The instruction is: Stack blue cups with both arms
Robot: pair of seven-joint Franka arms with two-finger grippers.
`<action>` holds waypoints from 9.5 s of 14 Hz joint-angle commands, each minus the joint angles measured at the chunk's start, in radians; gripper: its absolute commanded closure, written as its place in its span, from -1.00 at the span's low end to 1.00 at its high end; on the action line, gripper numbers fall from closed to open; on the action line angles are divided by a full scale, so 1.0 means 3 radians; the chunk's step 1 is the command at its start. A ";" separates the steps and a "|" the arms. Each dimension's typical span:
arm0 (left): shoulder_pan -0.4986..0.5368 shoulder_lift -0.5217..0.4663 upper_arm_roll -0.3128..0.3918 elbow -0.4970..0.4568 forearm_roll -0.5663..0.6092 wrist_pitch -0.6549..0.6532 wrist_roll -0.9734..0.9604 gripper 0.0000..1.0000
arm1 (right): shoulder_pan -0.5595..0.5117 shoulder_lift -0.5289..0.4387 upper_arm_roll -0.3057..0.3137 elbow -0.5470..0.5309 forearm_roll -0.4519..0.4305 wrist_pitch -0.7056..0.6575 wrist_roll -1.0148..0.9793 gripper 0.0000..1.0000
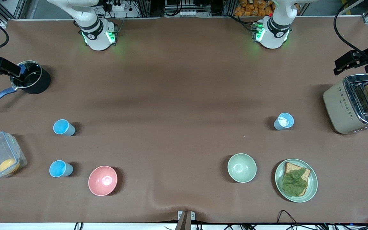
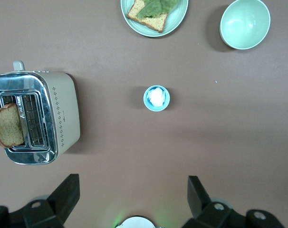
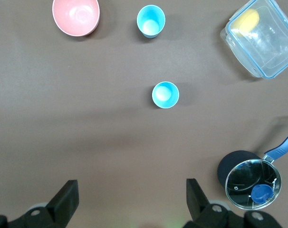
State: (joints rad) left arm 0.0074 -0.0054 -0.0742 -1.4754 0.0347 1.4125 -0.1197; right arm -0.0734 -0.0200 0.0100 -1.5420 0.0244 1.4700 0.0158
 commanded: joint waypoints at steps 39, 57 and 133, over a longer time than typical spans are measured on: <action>0.0226 0.1199 -0.0187 -0.2087 -0.0182 0.3171 -0.0138 1.00 | -0.0501 0.1882 0.0023 -0.0991 -0.0235 0.2304 -0.0373 0.77; -0.1256 0.1925 -0.1164 -0.0871 -0.0146 0.3100 -0.3323 1.00 | -0.0165 0.1545 0.0074 -0.0464 -0.0128 0.1200 -0.0815 1.00; 0.0195 -0.0146 -0.0279 -0.0298 -0.0126 0.0272 -0.0409 -1.00 | 0.0373 0.0092 0.0079 -0.0311 0.0031 0.0316 -0.0135 -1.00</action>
State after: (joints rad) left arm 0.0621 -0.0422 -0.1582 -1.5612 0.0155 1.4922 -0.2553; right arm 0.0678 0.0163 -0.0039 -1.6679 0.0554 1.6015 -0.0239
